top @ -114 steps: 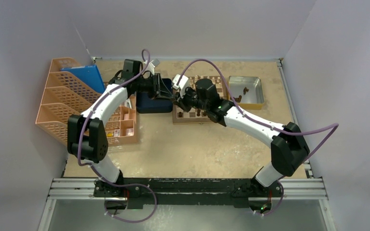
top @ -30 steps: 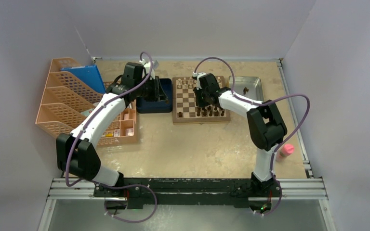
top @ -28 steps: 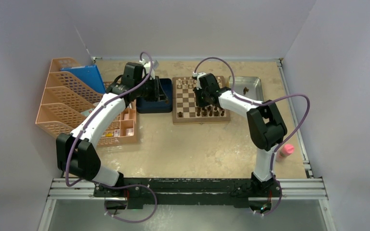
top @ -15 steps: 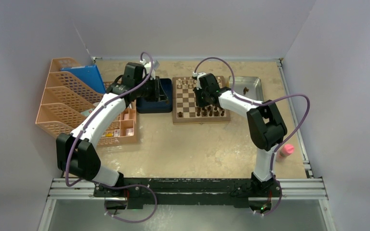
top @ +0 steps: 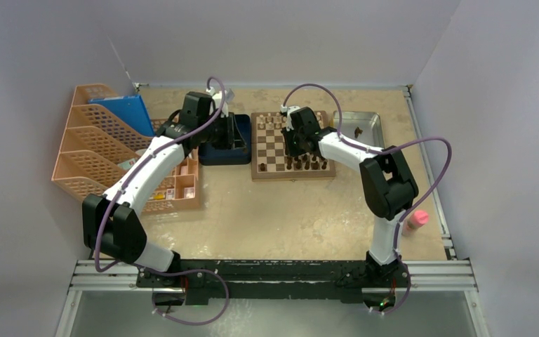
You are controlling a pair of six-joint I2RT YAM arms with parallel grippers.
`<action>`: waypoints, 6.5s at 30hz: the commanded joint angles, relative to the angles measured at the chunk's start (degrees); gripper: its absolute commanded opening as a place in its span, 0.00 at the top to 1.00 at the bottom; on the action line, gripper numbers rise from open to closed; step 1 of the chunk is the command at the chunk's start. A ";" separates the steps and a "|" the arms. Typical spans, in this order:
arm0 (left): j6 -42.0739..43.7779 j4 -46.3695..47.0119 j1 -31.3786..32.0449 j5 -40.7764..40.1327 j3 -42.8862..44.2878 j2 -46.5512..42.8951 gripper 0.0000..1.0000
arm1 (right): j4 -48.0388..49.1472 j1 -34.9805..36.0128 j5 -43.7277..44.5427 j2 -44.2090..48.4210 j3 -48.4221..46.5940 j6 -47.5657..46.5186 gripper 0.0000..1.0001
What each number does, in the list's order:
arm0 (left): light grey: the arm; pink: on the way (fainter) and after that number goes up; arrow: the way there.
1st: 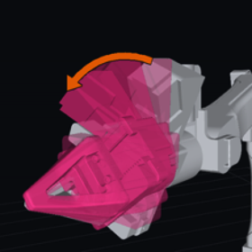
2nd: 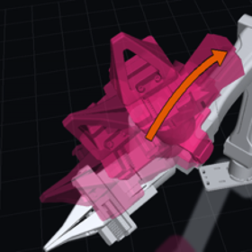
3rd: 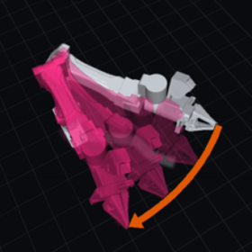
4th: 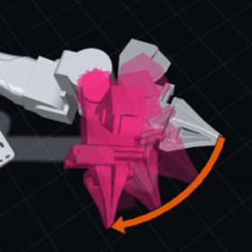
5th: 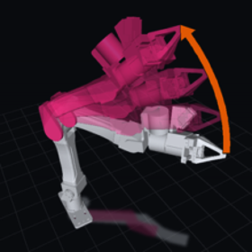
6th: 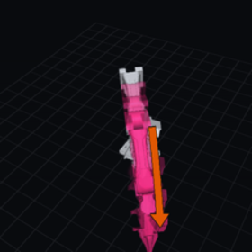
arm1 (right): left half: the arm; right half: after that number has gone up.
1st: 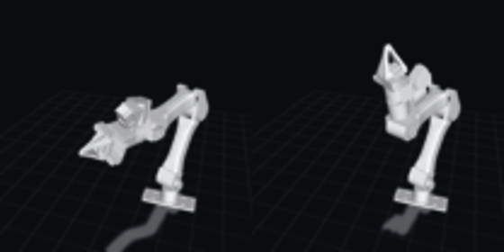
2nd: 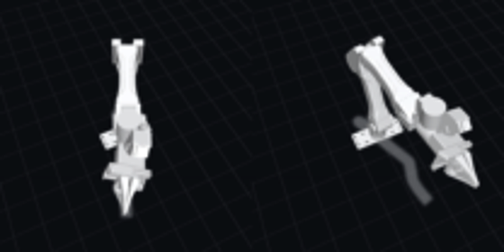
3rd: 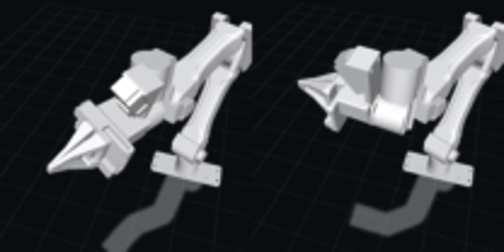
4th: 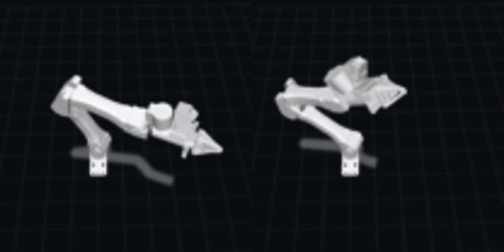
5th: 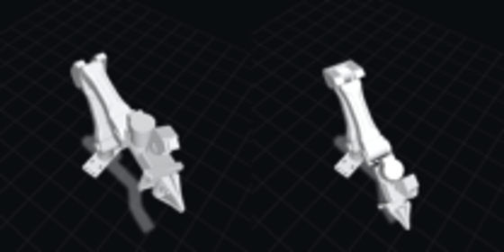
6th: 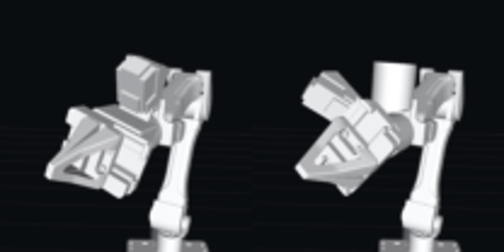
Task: Set up the chess pieces on the board
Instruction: Place the chess piece on the chessboard, then adjust the chess piece on the chessboard.
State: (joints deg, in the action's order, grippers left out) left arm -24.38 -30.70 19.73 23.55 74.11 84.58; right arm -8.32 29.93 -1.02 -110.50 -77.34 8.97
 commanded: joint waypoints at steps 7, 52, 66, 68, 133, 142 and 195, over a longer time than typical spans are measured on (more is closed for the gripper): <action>0.94 -0.22 1.18 -0.33 0.28 -0.29 0.86 | -0.16 0.04 -0.93 2.22 -0.25 -0.11 0.82; -0.60 2.98 6.79 -10.35 11.49 10.04 0.86 | 4.68 -0.32 12.67 20.17 2.36 8.43 0.40; 0.59 14.42 16.52 -25.60 14.02 23.04 0.88 | 10.54 -0.69 25.77 39.30 9.36 11.24 0.01; 0.76 15.21 16.97 -26.65 13.98 24.68 0.88 | 10.46 -0.75 27.33 40.44 9.15 11.16 0.01; -0.85 13.94 20.70 -31.98 12.77 31.96 0.70 | 14.25 -0.72 25.04 45.69 12.35 6.50 0.01; -2.22 10.38 20.62 -27.73 18.15 29.48 0.61 | 14.47 -0.75 23.49 45.18 12.59 6.58 0.01; 10.00 3.87 5.94 -26.55 -17.99 -32.41 0.35 | -8.84 7.24 7.50 3.11 -8.05 -0.46 0.66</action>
State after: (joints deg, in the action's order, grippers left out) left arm -15.35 -30.48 25.58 0.54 55.72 52.84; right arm -13.61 36.95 6.42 -107.42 -81.89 10.50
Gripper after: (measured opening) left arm 0.648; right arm 0.341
